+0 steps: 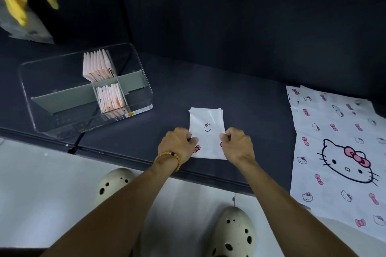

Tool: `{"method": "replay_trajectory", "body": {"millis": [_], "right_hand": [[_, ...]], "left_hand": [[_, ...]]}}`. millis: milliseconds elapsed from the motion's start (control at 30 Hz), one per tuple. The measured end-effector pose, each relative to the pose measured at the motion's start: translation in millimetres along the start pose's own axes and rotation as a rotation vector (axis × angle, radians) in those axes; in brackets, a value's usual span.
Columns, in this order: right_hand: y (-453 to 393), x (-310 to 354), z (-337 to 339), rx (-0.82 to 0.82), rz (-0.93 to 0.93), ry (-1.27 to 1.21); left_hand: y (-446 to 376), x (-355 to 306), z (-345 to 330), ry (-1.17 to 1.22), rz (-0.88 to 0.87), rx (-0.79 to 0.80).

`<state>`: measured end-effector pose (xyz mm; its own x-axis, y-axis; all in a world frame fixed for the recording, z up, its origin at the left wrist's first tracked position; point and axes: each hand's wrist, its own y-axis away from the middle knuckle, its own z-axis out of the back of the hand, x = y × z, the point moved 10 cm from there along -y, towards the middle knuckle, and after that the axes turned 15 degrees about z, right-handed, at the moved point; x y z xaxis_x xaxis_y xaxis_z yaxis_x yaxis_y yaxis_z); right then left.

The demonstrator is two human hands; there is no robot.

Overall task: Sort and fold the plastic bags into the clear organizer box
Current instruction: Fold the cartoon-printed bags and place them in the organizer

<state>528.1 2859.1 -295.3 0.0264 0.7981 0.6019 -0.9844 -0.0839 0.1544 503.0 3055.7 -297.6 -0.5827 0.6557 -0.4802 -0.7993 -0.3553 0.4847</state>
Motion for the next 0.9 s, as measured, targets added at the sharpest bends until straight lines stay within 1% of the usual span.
{"method": "replay_trajectory", "body": {"millis": [67,133,200,233,300,333,367,400,433,467,500,567,633,700,733,833,900], "right_hand": [[-3.6,-5.8,-1.8,-0.001,-0.040,-0.045],[-6.0,-8.2,-0.8,-0.024,-0.047,-0.061],[-8.5,-9.5,0.0,-0.035,-0.045,-0.051],[-9.8,-9.7,0.0,-0.030,-0.042,-0.043],[-12.6,-8.4,0.8,-0.023,-0.020,-0.012],[-13.5,-6.9,2.5,-0.027,0.000,0.016],[-14.0,-5.0,4.3,-0.032,0.024,0.048],[-14.1,-3.1,5.7,-0.032,0.046,0.080],[-13.6,-1.1,6.9,-0.030,0.068,0.106],[-12.8,0.8,8.3,-0.032,0.089,0.129],[-11.4,3.1,11.6,-0.052,0.118,0.163],[-3.6,11.9,25.9,-0.173,0.219,0.263],[11.7,17.7,38.4,-0.297,0.313,0.326],[31.5,14.3,39.5,-0.326,0.376,0.375],[40.2,8.7,34.4,-0.289,0.393,0.401],[56.8,-11.6,3.8,-0.071,0.424,0.473],[58.4,-16.9,-4.4,-0.026,0.430,0.510]], "left_hand": [[-3.9,-0.6,-0.4,-0.040,0.012,-0.001],[-5.4,-2.2,0.9,-0.102,0.018,-0.047],[-3.3,-6.5,6.8,-0.210,-0.012,-0.167],[-0.9,-11.0,11.7,-0.261,-0.055,-0.250],[6.9,-25.5,17.0,-0.342,-0.227,-0.389],[11.3,-33.6,14.9,-0.369,-0.346,-0.419],[15.1,-40.7,9.3,-0.388,-0.465,-0.409],[17.9,-45.4,0.5,-0.416,-0.569,-0.362],[19.4,-47.4,-9.5,-0.456,-0.638,-0.299],[19.0,-46.1,-18.4,-0.501,-0.663,-0.238],[17.5,-43.5,-23.7,-0.538,-0.665,-0.214],[18.7,-39.7,-23.1,-0.577,-0.644,-0.266],[21.9,-38.0,-19.0,-0.568,-0.609,-0.322],[23.5,-35.3,-16.9,-0.555,-0.573,-0.346],[24.2,-34.1,-15.7,-0.546,-0.559,-0.353],[27.2,-33.2,-14.0,-0.529,-0.544,-0.359],[26.8,-33.9,-14.1,-0.560,-0.523,-0.354]]}}
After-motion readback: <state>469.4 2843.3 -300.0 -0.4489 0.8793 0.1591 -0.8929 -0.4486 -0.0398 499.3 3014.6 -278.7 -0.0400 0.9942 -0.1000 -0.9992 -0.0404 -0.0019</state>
